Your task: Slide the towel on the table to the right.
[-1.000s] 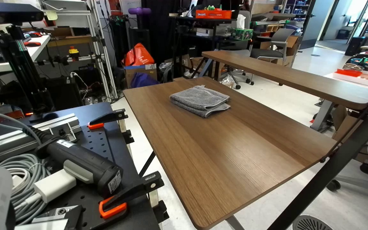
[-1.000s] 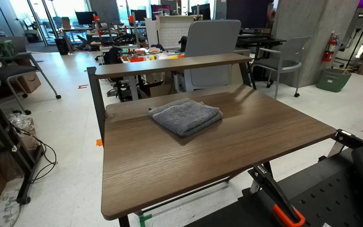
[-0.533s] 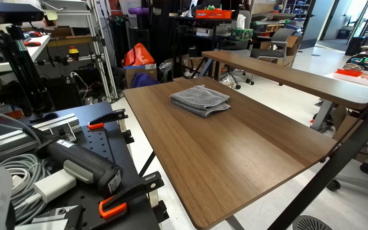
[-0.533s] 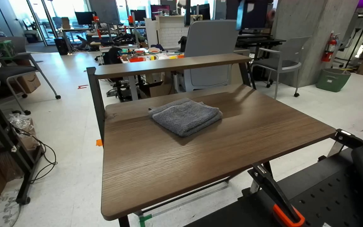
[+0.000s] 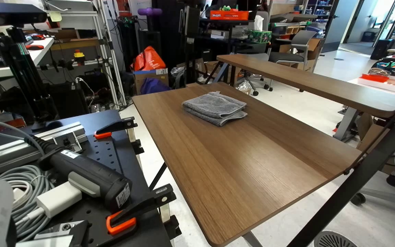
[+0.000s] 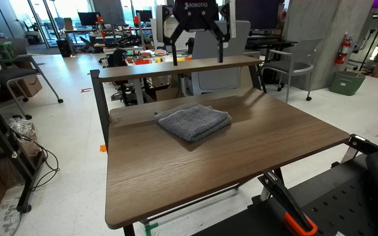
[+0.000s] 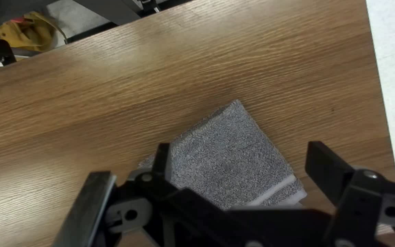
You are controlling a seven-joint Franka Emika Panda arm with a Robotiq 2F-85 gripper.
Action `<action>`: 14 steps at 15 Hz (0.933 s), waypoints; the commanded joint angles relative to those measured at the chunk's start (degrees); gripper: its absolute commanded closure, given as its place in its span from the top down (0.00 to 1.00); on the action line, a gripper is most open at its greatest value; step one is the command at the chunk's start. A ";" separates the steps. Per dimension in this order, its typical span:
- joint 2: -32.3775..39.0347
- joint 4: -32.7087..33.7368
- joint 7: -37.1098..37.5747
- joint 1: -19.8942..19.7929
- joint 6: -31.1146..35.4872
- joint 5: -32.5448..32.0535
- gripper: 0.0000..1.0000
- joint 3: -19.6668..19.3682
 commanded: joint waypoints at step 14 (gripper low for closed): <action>22.36 16.59 3.43 5.35 9.02 -1.28 1.00 -7.90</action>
